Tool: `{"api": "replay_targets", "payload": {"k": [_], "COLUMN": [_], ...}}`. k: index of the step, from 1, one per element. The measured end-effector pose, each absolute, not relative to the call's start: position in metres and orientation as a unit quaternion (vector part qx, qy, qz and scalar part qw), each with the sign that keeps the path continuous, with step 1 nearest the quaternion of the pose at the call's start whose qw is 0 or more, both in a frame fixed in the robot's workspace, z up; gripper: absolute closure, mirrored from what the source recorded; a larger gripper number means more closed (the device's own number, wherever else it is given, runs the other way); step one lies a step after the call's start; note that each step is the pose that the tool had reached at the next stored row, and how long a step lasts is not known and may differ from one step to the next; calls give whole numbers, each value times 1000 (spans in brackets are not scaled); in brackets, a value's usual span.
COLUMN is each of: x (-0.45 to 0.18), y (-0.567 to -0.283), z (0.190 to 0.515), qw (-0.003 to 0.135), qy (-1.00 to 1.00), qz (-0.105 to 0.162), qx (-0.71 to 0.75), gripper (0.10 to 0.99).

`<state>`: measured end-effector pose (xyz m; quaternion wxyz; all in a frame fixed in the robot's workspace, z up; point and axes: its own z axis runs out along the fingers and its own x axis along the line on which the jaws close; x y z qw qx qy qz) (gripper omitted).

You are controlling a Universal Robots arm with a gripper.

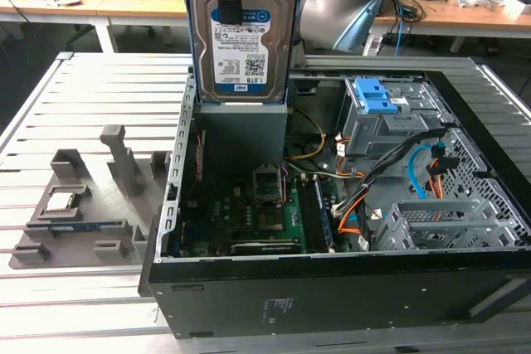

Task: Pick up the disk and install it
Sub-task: 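Pick up the disk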

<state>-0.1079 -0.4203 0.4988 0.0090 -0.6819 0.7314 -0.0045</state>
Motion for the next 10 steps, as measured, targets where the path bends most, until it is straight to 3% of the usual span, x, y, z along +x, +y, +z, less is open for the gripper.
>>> {"api": "replay_targets", "payload": {"k": [10], "x": [-108], "y": [-449], "z": [497], "qw": [9], "qy": [731], "qz": [-5], "qx": [-682], "gripper": [722]}}
